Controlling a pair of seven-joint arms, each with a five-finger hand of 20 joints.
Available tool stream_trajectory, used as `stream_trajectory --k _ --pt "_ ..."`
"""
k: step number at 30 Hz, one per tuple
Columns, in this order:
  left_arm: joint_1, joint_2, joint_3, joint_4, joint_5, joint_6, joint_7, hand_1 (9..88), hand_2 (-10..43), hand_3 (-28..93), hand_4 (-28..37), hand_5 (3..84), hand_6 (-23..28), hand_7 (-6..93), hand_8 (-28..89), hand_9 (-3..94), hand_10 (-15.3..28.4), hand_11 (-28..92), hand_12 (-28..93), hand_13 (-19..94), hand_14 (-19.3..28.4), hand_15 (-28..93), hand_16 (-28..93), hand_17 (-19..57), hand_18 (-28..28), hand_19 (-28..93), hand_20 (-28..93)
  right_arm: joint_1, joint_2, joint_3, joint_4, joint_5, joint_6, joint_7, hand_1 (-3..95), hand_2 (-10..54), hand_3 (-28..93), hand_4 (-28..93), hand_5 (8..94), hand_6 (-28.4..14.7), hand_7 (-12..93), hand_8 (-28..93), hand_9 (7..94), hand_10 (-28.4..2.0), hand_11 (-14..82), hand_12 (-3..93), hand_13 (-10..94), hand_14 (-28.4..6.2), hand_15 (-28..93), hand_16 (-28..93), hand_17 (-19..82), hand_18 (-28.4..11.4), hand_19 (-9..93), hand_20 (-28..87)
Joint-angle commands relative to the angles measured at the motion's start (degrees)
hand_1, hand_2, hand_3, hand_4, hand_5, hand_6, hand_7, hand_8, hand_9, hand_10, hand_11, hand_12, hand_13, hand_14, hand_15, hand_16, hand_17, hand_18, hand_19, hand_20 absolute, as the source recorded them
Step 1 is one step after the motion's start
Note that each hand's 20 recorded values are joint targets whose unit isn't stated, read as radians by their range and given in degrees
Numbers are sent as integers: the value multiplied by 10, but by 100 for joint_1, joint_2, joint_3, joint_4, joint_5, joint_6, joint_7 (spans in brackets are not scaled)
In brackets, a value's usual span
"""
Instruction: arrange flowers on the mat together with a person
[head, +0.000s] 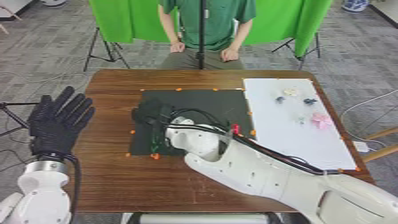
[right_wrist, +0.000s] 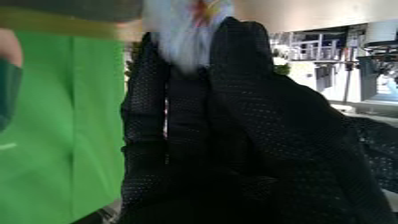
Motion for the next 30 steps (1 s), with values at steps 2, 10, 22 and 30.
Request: stream_trajectory --k 2,10,22,30 --pt "162 -22 -16 23 -12 -27 15 264 150 690 -283 420 85 158 -101 382 169 257 109 283 162 378 -76 -39 166 381 107 -103 -9 202 -153 -178 -384 5 657 -95 634 -283 583 42 377 -81 662 -83 149 250 627 -19 199 418 348 -113 574 308" --pt "264 -80 -86 -3 -14 -13 38 263 149 690 -283 420 85 158 -101 381 169 256 110 281 163 381 -74 -38 166 381 106 -260 35 431 -311 -179 -512 -66 519 -95 762 -283 550 37 344 -197 592 -99 179 172 562 -68 328 242 305 -140 592 275" --pt "242 -103 -69 13 -30 -10 55 261 147 692 -283 419 84 160 -101 379 169 254 111 279 164 383 -73 -39 166 381 106 -278 123 430 -427 -67 -618 -47 471 -95 773 -283 521 25 319 -189 561 -108 168 169 528 -82 344 210 284 -150 582 249" --pt "372 -158 -135 -21 -32 -6 59 260 148 687 -283 419 84 159 -102 381 169 254 111 279 164 382 -73 -39 166 381 107 -318 209 488 -614 -45 -802 -113 436 -95 769 -283 499 17 304 -184 541 -113 158 168 512 -88 345 200 278 -149 567 225"
